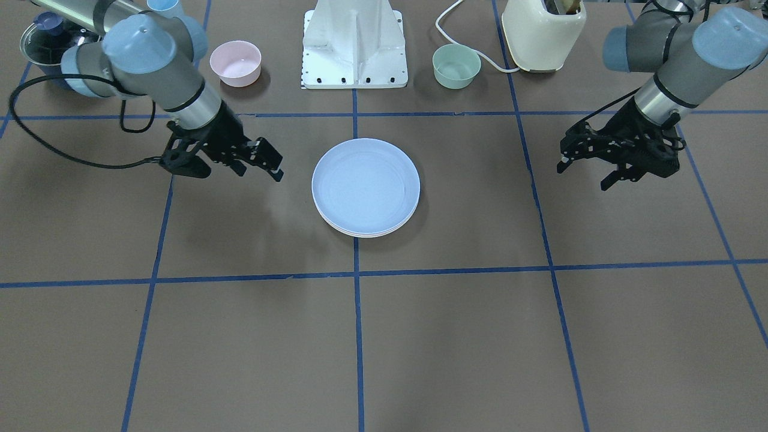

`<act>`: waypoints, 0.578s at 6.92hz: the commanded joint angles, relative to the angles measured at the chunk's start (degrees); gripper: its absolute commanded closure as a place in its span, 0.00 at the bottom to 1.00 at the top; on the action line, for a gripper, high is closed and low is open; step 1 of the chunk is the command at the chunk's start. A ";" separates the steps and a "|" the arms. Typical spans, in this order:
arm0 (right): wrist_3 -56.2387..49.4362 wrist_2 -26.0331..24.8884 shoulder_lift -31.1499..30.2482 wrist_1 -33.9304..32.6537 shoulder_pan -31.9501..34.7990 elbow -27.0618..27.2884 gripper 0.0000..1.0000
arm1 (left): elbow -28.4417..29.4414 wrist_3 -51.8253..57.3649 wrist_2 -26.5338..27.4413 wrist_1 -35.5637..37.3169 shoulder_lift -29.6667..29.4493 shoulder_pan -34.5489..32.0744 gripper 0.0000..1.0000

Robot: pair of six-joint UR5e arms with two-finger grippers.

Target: Stack three plates with pink and blue

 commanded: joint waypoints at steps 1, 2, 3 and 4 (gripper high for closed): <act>-22.34 3.63 -10.95 0.01 9.60 -0.45 0.00 | 0.55 12.46 0.07 0.17 4.91 -6.80 0.00; -35.52 4.16 -15.00 -0.16 14.60 -1.24 0.00 | 2.47 17.74 -0.01 0.17 5.88 -10.31 0.00; -44.44 9.22 -16.00 -3.21 22.13 -2.72 0.00 | 5.01 25.71 -0.19 0.26 6.33 -15.22 0.00; -55.66 15.10 -16.27 -8.64 30.04 -3.87 0.00 | 7.65 32.67 -0.54 1.74 6.24 -20.58 0.00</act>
